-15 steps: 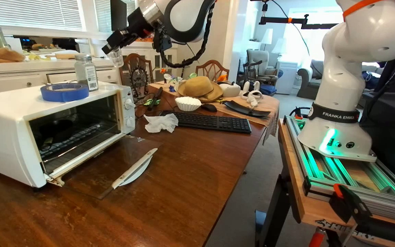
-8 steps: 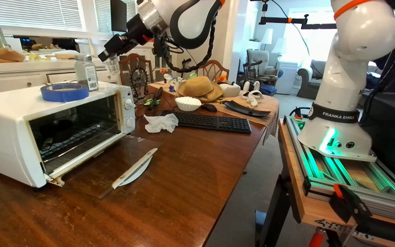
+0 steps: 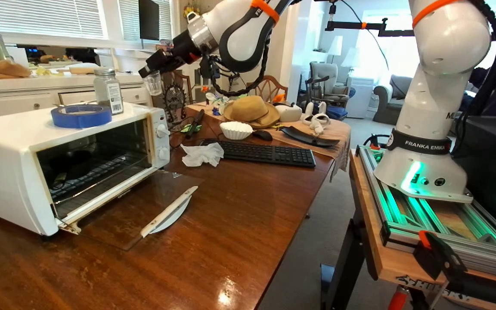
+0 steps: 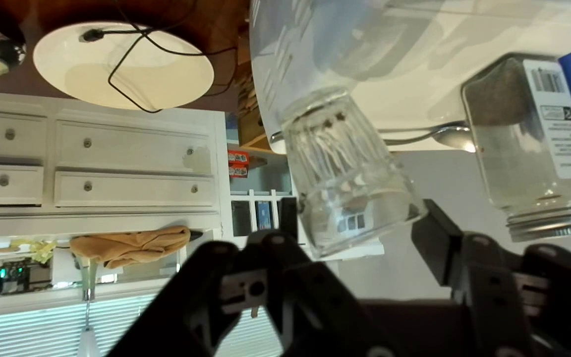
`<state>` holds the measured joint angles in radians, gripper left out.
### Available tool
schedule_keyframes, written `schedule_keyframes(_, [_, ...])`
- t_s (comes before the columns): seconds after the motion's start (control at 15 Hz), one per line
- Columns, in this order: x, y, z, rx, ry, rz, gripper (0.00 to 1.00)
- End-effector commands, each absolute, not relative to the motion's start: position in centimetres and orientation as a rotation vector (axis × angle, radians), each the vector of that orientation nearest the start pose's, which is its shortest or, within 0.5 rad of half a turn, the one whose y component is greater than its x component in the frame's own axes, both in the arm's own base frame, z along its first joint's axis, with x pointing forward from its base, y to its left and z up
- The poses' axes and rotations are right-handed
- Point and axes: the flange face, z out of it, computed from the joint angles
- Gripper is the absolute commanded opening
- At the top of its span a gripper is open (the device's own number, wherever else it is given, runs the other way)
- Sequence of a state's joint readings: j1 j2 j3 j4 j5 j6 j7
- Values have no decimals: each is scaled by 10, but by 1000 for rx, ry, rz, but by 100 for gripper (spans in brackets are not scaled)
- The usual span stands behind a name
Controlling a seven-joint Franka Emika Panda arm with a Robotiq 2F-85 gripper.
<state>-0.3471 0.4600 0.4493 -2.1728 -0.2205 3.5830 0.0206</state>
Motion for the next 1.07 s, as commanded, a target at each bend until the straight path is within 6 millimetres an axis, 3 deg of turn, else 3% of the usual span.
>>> schedule_keyframes(0.0, [604,66,318,-2461,-192,-1459,35])
schedule_keyframes(1.0, [603,75,287,-2327,-44,-1451,35])
